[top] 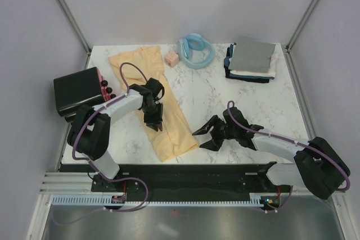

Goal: Fold and stack the t-shirts

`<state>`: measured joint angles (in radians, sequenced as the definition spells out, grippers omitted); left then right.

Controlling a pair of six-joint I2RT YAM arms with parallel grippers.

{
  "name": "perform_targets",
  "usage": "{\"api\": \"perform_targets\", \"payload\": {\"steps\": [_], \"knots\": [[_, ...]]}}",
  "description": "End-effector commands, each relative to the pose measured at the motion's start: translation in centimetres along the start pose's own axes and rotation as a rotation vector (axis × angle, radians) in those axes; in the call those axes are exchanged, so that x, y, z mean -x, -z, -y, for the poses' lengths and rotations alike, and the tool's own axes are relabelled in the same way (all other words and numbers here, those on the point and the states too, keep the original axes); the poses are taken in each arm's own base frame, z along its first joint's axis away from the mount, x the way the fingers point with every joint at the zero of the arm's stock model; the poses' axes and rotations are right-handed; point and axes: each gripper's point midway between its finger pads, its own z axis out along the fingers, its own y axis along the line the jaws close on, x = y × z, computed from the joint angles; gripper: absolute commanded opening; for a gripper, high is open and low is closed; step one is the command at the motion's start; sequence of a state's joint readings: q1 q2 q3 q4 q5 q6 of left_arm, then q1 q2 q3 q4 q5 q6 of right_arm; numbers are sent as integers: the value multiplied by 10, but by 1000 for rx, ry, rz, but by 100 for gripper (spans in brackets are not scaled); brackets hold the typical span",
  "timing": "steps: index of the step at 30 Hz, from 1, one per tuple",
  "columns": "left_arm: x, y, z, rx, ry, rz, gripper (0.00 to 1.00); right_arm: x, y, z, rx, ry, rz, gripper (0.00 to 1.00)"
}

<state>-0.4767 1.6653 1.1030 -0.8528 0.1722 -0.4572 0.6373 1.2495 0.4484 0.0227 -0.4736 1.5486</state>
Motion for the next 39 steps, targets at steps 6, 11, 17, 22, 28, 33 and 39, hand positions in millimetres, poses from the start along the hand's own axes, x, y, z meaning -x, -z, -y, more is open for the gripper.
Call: {"api": "perform_targets", "payload": {"steps": [6, 11, 17, 22, 28, 33, 39], "knots": [[5, 0, 3, -46, -59, 31, 30, -14, -14, 7, -9, -71, -33, 73], [4, -1, 4, -70, -62, 29, 29, -15, -20, 9, 0, -97, -9, 73], [2, 1, 11, -115, -80, 22, 26, -6, -24, 3, 15, -98, 52, 73], [-1, 0, 14, -133, -96, 10, 25, 0, -25, 1, 25, -90, 85, 73], [-2, 1, 16, -151, -102, 5, 24, 6, -35, -1, 35, -83, 96, 73], [-3, 2, 17, -155, -104, 6, 23, 12, -40, -4, 11, -57, 125, 66], [-6, 4, 23, -198, -121, 2, 19, 18, -33, -9, 42, -75, 175, 65]]}}
